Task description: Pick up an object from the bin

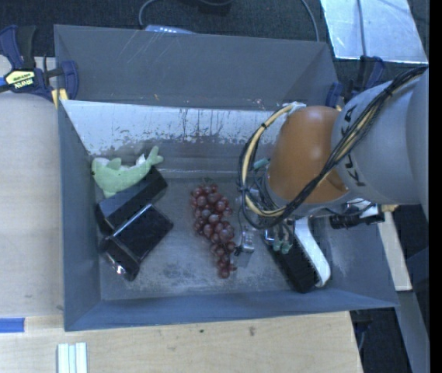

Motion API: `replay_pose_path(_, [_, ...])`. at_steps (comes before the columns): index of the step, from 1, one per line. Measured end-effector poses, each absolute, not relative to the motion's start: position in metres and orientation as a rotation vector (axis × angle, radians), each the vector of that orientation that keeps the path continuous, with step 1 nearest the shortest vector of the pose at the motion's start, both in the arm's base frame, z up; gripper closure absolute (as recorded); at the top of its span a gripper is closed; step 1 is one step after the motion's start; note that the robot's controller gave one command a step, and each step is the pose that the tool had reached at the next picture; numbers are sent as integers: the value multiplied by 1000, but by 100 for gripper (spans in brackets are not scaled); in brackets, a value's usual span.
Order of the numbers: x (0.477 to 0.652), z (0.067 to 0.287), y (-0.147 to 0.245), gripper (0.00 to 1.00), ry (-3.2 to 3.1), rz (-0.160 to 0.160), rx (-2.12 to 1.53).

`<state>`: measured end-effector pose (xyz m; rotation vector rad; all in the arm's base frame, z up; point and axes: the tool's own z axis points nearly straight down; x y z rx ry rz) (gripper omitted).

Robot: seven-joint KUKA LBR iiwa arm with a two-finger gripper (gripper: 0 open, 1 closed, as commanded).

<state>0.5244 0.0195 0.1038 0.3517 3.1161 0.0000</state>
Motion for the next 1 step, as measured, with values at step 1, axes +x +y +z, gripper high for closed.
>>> replay_pose_path(1, [511, 80, 41, 0, 3133, -2, 211])
